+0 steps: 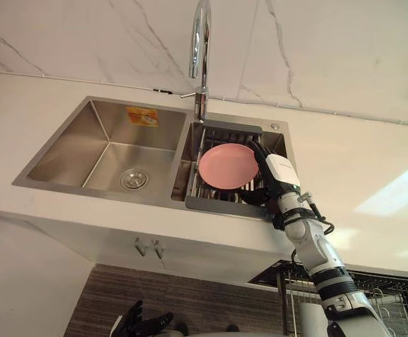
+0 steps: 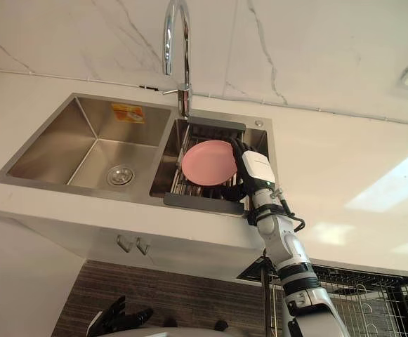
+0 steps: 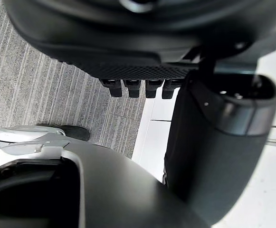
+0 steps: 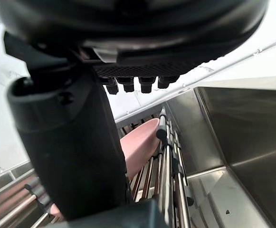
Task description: Walk over to the sink, pick up the cup, carry it to the dishwasher, place the cup inside the dishwasher, then close the dishwasher door
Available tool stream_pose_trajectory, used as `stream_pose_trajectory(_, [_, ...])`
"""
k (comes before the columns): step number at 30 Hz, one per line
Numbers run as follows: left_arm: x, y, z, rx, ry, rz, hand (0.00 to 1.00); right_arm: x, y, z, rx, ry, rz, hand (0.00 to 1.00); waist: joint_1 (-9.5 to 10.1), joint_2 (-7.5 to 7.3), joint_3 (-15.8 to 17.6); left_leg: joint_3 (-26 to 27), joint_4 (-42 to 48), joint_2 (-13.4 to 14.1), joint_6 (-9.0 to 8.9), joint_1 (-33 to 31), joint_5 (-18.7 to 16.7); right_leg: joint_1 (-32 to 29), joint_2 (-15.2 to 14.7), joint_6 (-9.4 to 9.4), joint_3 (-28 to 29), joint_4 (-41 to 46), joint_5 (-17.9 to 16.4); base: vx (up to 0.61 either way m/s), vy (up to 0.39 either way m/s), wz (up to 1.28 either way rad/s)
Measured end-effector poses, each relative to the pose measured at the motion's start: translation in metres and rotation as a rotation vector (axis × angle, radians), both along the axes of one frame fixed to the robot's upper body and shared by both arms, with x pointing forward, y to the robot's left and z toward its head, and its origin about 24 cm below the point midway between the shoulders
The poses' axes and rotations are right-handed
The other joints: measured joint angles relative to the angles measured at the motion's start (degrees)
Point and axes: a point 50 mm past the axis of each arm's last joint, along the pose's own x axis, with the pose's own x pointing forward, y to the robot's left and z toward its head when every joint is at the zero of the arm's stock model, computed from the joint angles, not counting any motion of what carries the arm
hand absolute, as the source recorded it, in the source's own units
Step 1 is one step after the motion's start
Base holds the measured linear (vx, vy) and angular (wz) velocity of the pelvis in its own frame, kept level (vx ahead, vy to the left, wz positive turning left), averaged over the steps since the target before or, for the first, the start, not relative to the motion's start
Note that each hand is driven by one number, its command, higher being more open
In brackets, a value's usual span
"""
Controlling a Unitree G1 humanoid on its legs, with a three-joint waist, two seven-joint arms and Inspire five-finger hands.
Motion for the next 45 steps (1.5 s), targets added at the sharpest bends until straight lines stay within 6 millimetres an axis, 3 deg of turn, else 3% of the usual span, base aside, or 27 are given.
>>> stream_pose_trajectory(18, [0.012,-0.001,0.005,-0.011,-0.052,-0.02,1.0,0.016,0.002,0.015,0.002,-0.058,-0.018,1.0,2.45,-0.14,1.1,0.0,3.9,-0.1,-0.01,-3.8,-0.1,-1.9,-0.4,0.57,-0.5,1.5,0.4,0.0,-0.003,0.08])
stream_pose_trajectory(27, [0.013,-0.001,0.006,-0.012,-0.056,-0.022,1.0,0.017,-0.001,0.009,0.002,-0.021,-0.031,1.0,2.42,-0.14,1.6,-0.1,2.6,-0.4,0.85,-3.7,1.3,-2.2,-0.6,0.56,-0.1,1.3,0.6,-0.03,-0.019,-0.01])
stream_pose_trajectory(45, [0.018,0.001,0.009,-0.018,-0.086,-0.028,1.0,0.032,-0.007,0.03,-0.026,-0.096,-0.066,1.0,3.1,-0.8,3.8,-0.3,0.5,-1.0,1.59,-4.8,3.2,-3.8,-1.0,0.91,0.0,0.3,2.1,-0.01,-0.001,0.0])
